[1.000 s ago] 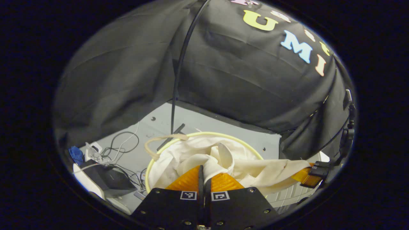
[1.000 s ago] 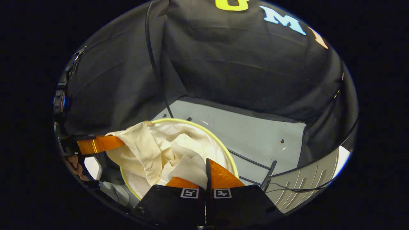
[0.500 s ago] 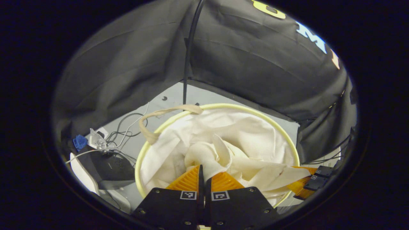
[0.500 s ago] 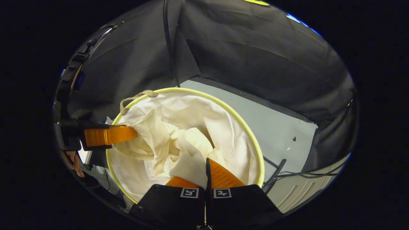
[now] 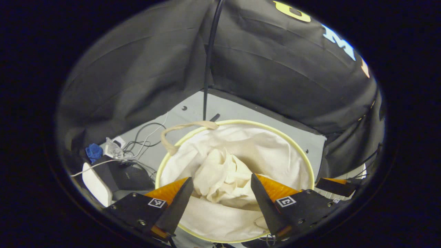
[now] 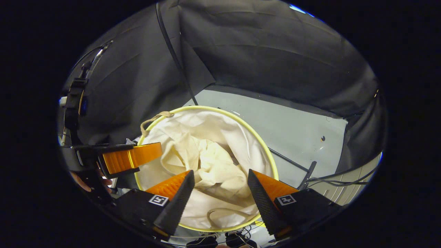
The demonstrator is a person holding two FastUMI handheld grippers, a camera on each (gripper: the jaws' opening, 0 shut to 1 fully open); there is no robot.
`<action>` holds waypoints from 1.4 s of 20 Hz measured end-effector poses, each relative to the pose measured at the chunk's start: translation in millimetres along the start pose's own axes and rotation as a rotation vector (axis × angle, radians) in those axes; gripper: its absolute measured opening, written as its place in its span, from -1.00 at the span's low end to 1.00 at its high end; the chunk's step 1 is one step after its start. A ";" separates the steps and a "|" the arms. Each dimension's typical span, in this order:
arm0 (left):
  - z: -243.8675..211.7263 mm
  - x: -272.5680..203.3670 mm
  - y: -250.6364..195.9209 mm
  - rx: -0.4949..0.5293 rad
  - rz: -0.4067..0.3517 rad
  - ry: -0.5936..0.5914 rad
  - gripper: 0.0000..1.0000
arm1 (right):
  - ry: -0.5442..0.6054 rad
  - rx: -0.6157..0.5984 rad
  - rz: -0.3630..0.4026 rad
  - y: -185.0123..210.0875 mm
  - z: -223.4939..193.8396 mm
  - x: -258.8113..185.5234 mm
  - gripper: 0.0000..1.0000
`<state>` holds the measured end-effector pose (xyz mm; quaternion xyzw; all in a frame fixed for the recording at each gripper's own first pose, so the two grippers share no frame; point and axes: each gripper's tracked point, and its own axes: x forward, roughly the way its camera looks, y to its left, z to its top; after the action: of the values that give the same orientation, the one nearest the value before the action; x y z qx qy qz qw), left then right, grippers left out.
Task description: Grasp the clothes on the hanger with both hands and then place them into the laundry hamper below.
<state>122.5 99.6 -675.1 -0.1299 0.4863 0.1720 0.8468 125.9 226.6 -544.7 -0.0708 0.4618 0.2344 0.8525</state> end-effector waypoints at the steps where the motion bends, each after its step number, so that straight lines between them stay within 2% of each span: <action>1: 0.2 -14.4 2.2 0.009 0.024 -0.012 1.00 | -0.017 0.003 0.009 0.4 5.1 -13.0 0.86; 2: -1.4 -32.3 1.1 0.017 0.036 -0.023 1.00 | -0.036 0.003 0.009 -1.0 7.8 -26.4 0.96; 4: -15.3 -76.1 -1.6 0.023 0.049 -0.027 0.99 | -0.078 0.017 -0.011 -10.6 11.3 -63.1 0.96; 7: -30.0 -133.9 -16.7 -0.057 0.039 -0.014 1.00 | -0.140 0.064 -0.045 -23.5 11.9 -114.1 0.96; 9: -21.5 -169.1 -27.6 -0.083 0.029 -0.047 0.99 | -0.158 0.091 -0.075 -35.2 6.7 -153.3 0.96; 11: -8.9 -210.5 -33.3 -0.060 0.027 -0.092 0.94 | -0.199 0.099 -0.102 -42.7 10.2 -196.1 0.96; 12: -1.8 -233.2 -33.4 -0.043 0.035 -0.123 0.99 | -0.230 0.099 -0.123 -48.6 16.2 -219.2 0.96; 14: 16.8 -279.3 -37.1 -0.011 0.040 -0.193 0.99 | -0.313 0.108 -0.153 -56.1 34.6 -265.2 0.96; 17: 47.2 -346.1 -61.2 0.022 0.002 -0.298 0.98 | -0.445 0.138 -0.206 -70.6 64.2 -334.3 0.96; 21: 115.0 -441.4 -92.0 0.144 -0.040 -0.518 0.94 | -0.656 0.149 -0.302 -95.7 103.2 -427.0 0.96; 23: 144.0 -492.0 -113.4 0.187 -0.083 -0.625 0.98 | -0.747 0.155 -0.338 -97.0 110.0 -471.3 0.96; 24: 158.5 -515.3 -125.9 0.205 -0.112 -0.678 1.00 | -0.787 0.160 -0.357 -99.4 111.8 -492.9 0.86; 28: 203.6 -614.5 -166.2 0.276 -0.208 -0.872 1.00 | -0.938 0.173 -0.428 -113.5 130.5 -575.7 0.84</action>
<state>63.0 -73.7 -32.3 0.0201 0.0877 0.0584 0.9942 10.1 -21.6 -9.6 0.0197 0.0232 0.0226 0.9993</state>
